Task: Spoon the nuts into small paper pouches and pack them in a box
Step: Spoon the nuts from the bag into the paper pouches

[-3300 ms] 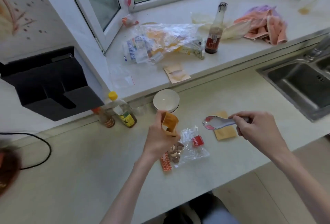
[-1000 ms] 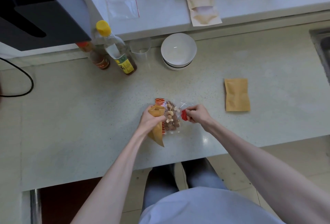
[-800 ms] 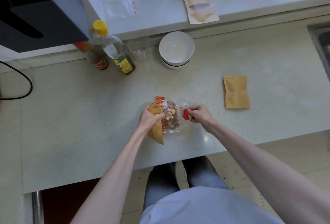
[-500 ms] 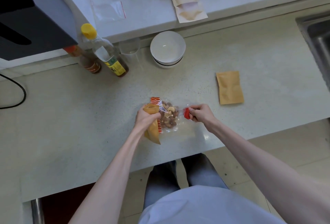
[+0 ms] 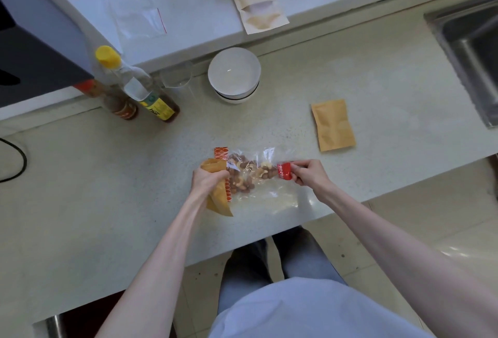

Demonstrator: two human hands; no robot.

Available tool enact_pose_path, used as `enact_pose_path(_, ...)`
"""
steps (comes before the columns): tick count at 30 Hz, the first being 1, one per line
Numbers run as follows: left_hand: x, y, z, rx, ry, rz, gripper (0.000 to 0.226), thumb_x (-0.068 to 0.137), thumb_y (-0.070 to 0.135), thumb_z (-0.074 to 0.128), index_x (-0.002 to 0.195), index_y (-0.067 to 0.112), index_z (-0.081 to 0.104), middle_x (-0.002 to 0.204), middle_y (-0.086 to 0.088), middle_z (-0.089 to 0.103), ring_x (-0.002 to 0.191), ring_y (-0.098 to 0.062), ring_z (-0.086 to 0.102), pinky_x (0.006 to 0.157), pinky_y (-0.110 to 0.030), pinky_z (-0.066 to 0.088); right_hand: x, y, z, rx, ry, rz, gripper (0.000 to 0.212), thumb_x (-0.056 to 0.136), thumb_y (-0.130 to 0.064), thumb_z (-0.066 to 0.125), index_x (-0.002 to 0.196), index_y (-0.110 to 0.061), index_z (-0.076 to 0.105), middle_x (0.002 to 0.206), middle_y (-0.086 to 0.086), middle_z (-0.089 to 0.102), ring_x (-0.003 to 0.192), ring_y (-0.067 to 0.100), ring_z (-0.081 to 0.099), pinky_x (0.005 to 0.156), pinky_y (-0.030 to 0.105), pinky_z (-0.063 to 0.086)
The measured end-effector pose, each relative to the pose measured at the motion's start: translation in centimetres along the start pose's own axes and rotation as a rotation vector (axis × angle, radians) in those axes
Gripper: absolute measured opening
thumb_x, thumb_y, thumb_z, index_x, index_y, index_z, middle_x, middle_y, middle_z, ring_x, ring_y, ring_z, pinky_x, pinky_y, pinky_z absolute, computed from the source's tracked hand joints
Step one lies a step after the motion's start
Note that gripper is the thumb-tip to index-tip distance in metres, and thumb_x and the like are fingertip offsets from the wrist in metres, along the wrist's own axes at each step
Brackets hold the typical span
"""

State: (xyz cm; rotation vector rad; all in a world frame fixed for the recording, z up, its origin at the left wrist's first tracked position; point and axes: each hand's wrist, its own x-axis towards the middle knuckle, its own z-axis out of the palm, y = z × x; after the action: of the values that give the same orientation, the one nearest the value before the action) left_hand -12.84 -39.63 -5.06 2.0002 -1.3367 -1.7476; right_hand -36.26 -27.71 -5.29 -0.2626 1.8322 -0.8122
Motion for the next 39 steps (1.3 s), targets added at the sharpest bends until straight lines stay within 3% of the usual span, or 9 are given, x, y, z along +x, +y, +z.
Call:
enact_pose_path(4,-0.1,0.3,-0.1,-0.008,-0.003,-0.002,0.022,0.063,0.007,0.077,0.079,0.019,0.07,0.068,0.008,0.071,0.059,-0.004,0.065,0.054,-0.021,0.051,0.1,0.2,-0.8,0.034,0.013,0.017,0.02,0.095,-0.006,0.055,0.104,0.0,0.071,0.06,0.004,0.054,0.054,0.011,0.044,0.051,0.021,0.036)
enact_pose_path(9,0.0,0.2,-0.2,-0.007,-0.012,-0.003,0.021,0.067,0.004,0.076,0.083,0.014,0.068,0.075,-0.002,0.07,0.065,-0.013,0.065,0.059,-0.028,0.052,-0.2,0.3,-2.1,0.052,0.019,0.021,0.022,0.096,-0.004,0.05,0.105,-0.002,0.07,0.057,0.003,0.052,0.051,0.009,0.043,0.048,0.017,0.035)
enact_pose_path(21,-0.6,0.8,0.1,0.009,0.009,-0.015,0.022,0.074,0.004,0.076,0.083,0.02,0.064,0.078,0.0,0.067,0.068,-0.014,0.063,0.054,-0.022,0.049,-0.9,1.1,-6.3,0.089,0.097,0.042,0.023,0.097,-0.004,0.05,0.108,0.0,0.07,0.061,0.005,0.051,0.053,0.011,0.042,0.051,0.018,0.038)
enact_pose_path(24,-0.7,0.8,0.0,0.012,-0.023,-0.018,0.025,0.075,0.006,0.076,0.095,0.016,0.065,0.087,-0.005,0.068,0.076,-0.019,0.064,0.061,-0.026,0.051,-1.2,1.5,-7.5,0.094,0.121,0.05,0.022,0.097,-0.005,0.051,0.108,0.0,0.07,0.062,0.005,0.052,0.053,0.01,0.043,0.052,0.018,0.039)
enact_pose_path(30,-1.4,0.8,0.0,0.113,0.001,0.028,0.052,0.073,0.013,0.08,0.118,0.015,0.053,0.11,-0.004,0.063,0.098,-0.022,0.062,0.077,-0.032,0.05,-2.2,1.5,-9.5,0.104,0.164,0.073,0.023,0.097,-0.005,0.051,0.109,0.001,0.07,0.062,0.004,0.053,0.051,0.01,0.042,0.051,0.017,0.041)
enact_pose_path(33,-2.6,1.3,0.3,0.201,0.099,0.18,0.058,0.072,0.014,0.081,0.12,0.012,0.05,0.116,-0.003,0.051,0.097,-0.017,0.055,0.072,-0.024,0.044,-3.4,0.2,-10.1,0.1,0.167,0.051,0.023,0.097,-0.005,0.051,0.108,0.001,0.07,0.062,0.005,0.052,0.053,0.012,0.041,0.056,0.021,0.039)
enact_pose_path(36,-4.3,2.9,1.0,0.32,0.117,0.437,0.048,0.066,0.011,0.083,0.1,0.016,0.049,0.099,-0.002,0.051,0.079,-0.012,0.052,0.064,-0.024,0.041,-5.2,-2.4,-10.0,0.096,0.145,0.0,0.022,0.097,-0.005,0.051,0.105,0.002,0.07,0.061,0.006,0.052,0.053,0.013,0.041,0.057,0.024,0.038)
enact_pose_path(39,-6.2,5.4,2.1,0.367,0.085,0.592,0.05,0.065,0.012,0.083,0.096,0.023,0.046,0.084,0.001,0.056,0.071,-0.014,0.056,0.055,-0.021,0.044,-7.5,-6.0,-9.4,0.111,0.107,-0.067,0.017,0.095,-0.005,0.054,0.102,0.002,0.068,0.06,0.007,0.052,0.052,0.014,0.042,0.056,0.024,0.037)
